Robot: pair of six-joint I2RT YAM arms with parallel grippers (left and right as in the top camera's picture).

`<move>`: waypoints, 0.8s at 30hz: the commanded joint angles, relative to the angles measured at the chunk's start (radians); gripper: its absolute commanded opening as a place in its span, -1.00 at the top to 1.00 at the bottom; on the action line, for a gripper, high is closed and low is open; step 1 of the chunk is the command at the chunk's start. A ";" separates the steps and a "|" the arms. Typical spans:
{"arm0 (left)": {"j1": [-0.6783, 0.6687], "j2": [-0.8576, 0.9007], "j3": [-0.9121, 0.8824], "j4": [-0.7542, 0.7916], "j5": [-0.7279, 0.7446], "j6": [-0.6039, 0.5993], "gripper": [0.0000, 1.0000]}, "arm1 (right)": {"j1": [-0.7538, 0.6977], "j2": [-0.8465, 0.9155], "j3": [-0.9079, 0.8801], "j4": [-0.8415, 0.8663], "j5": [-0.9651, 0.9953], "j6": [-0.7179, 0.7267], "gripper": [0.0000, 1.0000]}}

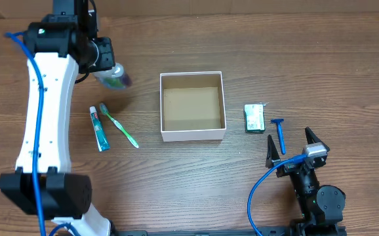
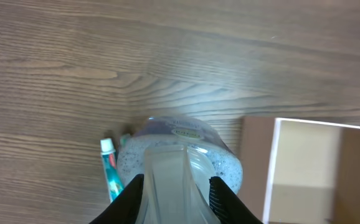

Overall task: Pack container
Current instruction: 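Lift the soap bottle with left gripper and carry it over the box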

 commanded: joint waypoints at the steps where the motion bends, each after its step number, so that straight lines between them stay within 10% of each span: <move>1: -0.058 -0.077 0.030 0.000 0.044 -0.092 0.49 | 0.008 -0.008 -0.011 0.006 0.002 -0.003 -1.00; 24: -0.428 -0.053 0.056 0.136 -0.028 -0.322 0.59 | 0.008 -0.008 -0.011 0.006 0.002 -0.003 -1.00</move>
